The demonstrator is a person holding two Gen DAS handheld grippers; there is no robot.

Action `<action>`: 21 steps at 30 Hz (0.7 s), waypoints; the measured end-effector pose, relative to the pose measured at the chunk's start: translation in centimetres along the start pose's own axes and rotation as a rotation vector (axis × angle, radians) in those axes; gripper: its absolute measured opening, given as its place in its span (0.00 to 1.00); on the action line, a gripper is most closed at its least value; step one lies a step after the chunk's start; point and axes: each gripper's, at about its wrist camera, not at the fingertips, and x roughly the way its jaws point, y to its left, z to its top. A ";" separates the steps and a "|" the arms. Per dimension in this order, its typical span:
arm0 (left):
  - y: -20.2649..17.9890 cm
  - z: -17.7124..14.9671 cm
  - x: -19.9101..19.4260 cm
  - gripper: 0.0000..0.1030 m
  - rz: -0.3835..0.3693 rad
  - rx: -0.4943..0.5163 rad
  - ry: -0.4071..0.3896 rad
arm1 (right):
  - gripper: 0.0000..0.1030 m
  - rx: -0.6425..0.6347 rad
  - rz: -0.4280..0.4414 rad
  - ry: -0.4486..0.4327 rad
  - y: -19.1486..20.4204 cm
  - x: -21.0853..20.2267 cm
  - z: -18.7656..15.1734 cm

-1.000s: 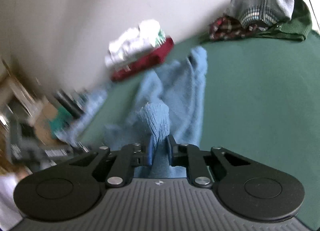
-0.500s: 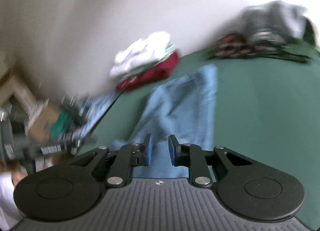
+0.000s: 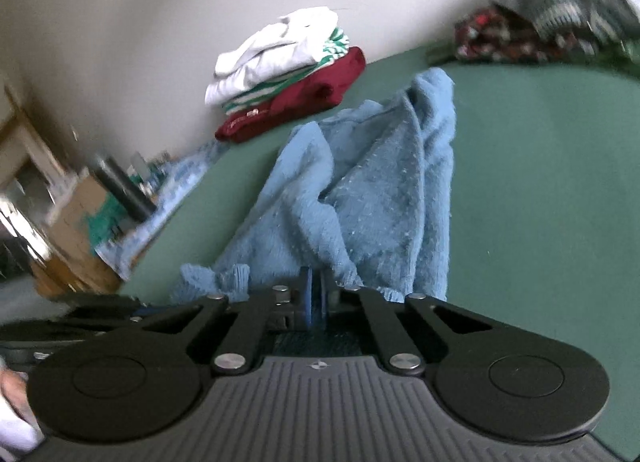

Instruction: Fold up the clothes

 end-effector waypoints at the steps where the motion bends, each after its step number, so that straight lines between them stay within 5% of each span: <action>1: 0.2 0.0 -0.1 0.09 0.003 0.000 -0.005 | 0.00 0.024 0.008 -0.003 -0.3 -0.4 0.1; 3: 0.4 -0.2 -0.4 0.09 0.016 0.015 -0.012 | 0.00 0.055 -0.009 -0.030 -0.5 -1.6 0.3; 5: 0.7 -0.5 -0.7 0.09 0.022 0.012 -0.019 | 0.21 0.068 -0.111 -0.073 -0.7 -3.5 0.2; 7: 0.8 -0.7 -0.8 0.09 0.023 -0.001 -0.026 | 0.20 0.101 -0.147 -0.109 -0.9 -5.5 -0.1; 10: 0.3 -1.0 -0.9 0.09 0.041 0.008 -0.040 | 0.20 0.088 -0.021 -0.145 1.0 -8.8 -1.0; 13: -0.4 -1.1 -0.8 0.09 0.072 0.038 -0.047 | 0.20 0.022 0.074 -0.074 3.4 -9.2 -2.5; 16: -0.7 -1.1 -0.7 0.09 0.086 0.055 -0.045 | 0.15 0.012 0.002 0.017 3.3 -7.4 -4.2; 17: -0.6 -1.1 -0.8 0.09 0.087 0.053 -0.048 | 0.00 -0.004 -0.027 0.028 3.3 -7.3 -4.5; 21: -1.0 -1.0 -1.2 0.09 0.120 0.051 -0.039 | 0.00 -0.111 -0.071 0.028 3.8 -8.5 -5.1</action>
